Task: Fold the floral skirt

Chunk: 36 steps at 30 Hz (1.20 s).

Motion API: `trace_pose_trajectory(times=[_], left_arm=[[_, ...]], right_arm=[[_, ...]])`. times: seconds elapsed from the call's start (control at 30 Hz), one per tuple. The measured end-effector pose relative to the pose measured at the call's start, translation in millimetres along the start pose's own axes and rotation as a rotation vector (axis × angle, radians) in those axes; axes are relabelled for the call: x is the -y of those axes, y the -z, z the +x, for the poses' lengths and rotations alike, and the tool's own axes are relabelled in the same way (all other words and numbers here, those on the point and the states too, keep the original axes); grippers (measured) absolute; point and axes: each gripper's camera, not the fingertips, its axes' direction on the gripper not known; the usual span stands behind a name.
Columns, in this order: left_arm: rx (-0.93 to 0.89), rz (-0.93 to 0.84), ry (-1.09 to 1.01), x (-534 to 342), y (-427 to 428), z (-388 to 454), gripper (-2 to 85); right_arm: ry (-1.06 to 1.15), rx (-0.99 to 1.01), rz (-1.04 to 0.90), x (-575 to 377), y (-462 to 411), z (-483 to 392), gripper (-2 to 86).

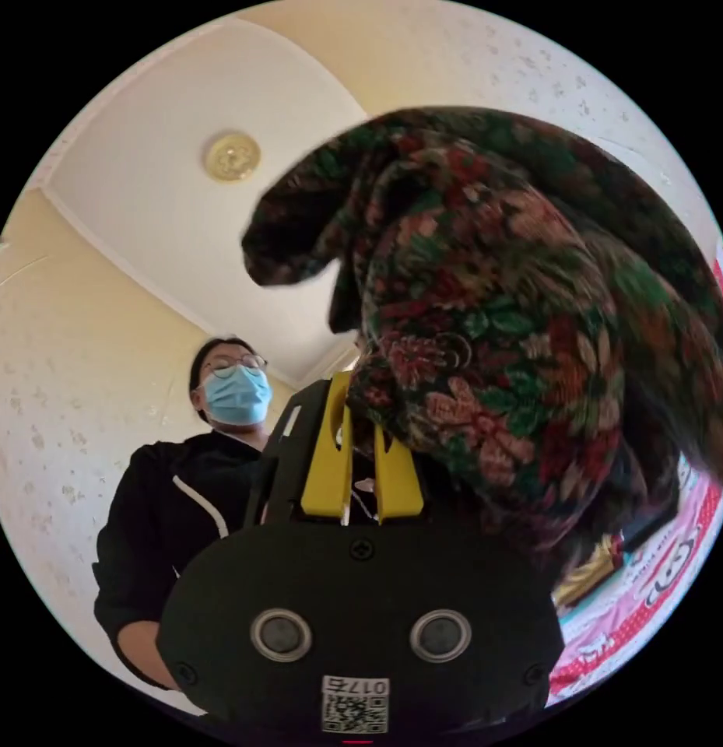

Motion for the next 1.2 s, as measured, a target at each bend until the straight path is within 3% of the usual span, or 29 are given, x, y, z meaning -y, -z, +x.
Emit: trace_pose_trajectory(times=[0.13,0.2,0.27,0.33,0.37,0.4,0.5,0.53,0.63,0.7,0.8,0.87,0.9,1.03,1.13,1.2], left_arm=[[0.142,-0.193,-0.012,-17,1,-29,14.6],[0.183,-0.248,0.127,-38,17,-63,24.7],[0.218,-0.263,0.282,-60,38,-94,28.2],[0.262,-0.269,0.408,-86,62,-119,25.3],[0.220,-0.202,0.408,-102,84,-122,19.7],[0.135,-0.092,0.377,-115,107,-119,12.1],[0.011,0.133,0.212,-135,143,-92,7.3],[0.014,0.135,0.196,-137,143,-86,7.3],[0.019,-0.147,0.124,-144,93,-64,12.7],[0.062,-0.462,0.060,-178,27,-46,16.6],[0.113,-0.698,-0.027,-245,-47,-25,18.2],[0.120,-0.765,-0.052,-281,-80,-14,17.9],[0.139,-0.702,-0.087,-293,-88,-3,17.4],[0.302,-0.610,-0.071,-304,-101,10,16.6],[0.436,-0.720,-0.029,-314,-121,6,15.9],[0.595,-0.911,-0.016,-326,-141,2,10.8]], right_arm=[[0.071,0.133,0.252,12,34,-14,0.2],[0.099,0.111,0.324,21,49,-22,-0.1],[0.122,0.013,0.311,40,61,-34,-0.3],[0.158,-0.044,0.286,53,66,-43,-0.5],[0.174,-0.044,0.273,61,68,-47,-0.6],[0.179,-0.038,0.266,65,69,-48,-0.7],[0.133,-0.179,0.256,80,66,-52,-0.7],[0.103,-0.255,0.254,82,62,-47,-0.7],[0.033,-0.255,0.243,82,53,-20,-0.6],[-0.002,-0.255,0.217,83,38,-5,-0.6],[0.003,-0.288,0.068,91,-10,6,-0.6],[0.050,-0.350,-0.069,102,-53,2,-0.4],[0.052,-0.383,-0.121,105,-66,1,-0.4],[0.192,-0.806,-0.501,112,-154,-21,0.3],[0.376,-1.165,-0.837,89,-222,-20,0.7],[0.406,-1.229,-1.021,69,-253,-2,0.9]])
